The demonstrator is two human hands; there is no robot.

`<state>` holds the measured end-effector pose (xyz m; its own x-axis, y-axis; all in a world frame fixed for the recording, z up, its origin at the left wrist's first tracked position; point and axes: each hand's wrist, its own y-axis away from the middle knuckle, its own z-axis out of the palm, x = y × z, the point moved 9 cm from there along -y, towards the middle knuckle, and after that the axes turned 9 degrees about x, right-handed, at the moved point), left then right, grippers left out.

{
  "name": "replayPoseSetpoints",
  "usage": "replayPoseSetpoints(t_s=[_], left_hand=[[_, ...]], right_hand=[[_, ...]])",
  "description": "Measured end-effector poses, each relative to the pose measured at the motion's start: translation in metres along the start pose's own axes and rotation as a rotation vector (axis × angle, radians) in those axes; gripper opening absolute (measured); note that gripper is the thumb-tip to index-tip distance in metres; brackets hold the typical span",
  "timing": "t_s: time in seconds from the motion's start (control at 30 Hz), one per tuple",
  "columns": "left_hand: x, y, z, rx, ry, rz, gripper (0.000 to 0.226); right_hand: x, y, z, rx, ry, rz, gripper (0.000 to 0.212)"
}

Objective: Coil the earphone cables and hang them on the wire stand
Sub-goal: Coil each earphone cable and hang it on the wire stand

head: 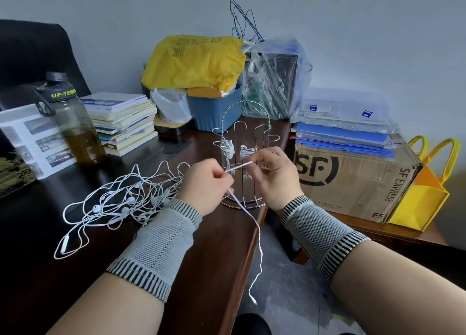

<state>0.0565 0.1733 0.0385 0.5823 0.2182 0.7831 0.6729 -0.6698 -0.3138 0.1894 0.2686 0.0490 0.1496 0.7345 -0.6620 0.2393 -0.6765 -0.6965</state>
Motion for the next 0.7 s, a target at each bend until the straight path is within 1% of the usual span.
replayPoseSetpoints(t_s=[0.1,0.17,0.2,0.27,0.33,0.43,0.5,0.57,0.63,0.7], left_hand=[[0.004,-0.001,-0.013,0.057,0.328,-0.092,0.012],[0.017,-0.002,-0.013,0.076,0.451,-0.088,0.012],[0.024,-0.003,-0.012,0.086,0.469,-0.079,0.013],[0.032,-0.009,-0.007,0.131,0.419,-0.071,0.019],[0.031,-0.014,-0.004,0.188,0.328,-0.102,0.027],[0.029,-0.020,0.000,0.229,0.153,-0.112,0.039],[0.031,-0.020,0.001,0.228,0.054,-0.095,0.044],[0.030,-0.021,0.004,0.208,0.001,-0.081,0.046],[0.024,-0.023,0.010,0.171,-0.001,-0.084,0.047],[0.011,-0.027,0.016,0.144,0.058,-0.128,0.053]], right_hand=[[0.007,-0.002,-0.003,0.008,-0.097,0.132,0.015],[0.012,-0.002,-0.004,0.023,-0.221,0.265,0.019],[0.015,-0.001,-0.003,0.036,-0.279,0.328,0.019],[0.025,-0.001,-0.001,0.064,-0.388,0.465,0.020],[0.037,0.000,0.004,0.072,-0.471,0.601,0.023],[0.046,0.000,0.011,0.071,-0.501,0.728,0.029],[0.050,-0.003,0.015,0.058,-0.483,0.784,0.033],[0.050,-0.006,0.017,0.041,-0.436,0.824,0.031],[0.050,-0.010,0.018,0.028,-0.394,0.836,0.027],[0.049,-0.015,0.018,0.018,-0.354,0.822,0.026]])
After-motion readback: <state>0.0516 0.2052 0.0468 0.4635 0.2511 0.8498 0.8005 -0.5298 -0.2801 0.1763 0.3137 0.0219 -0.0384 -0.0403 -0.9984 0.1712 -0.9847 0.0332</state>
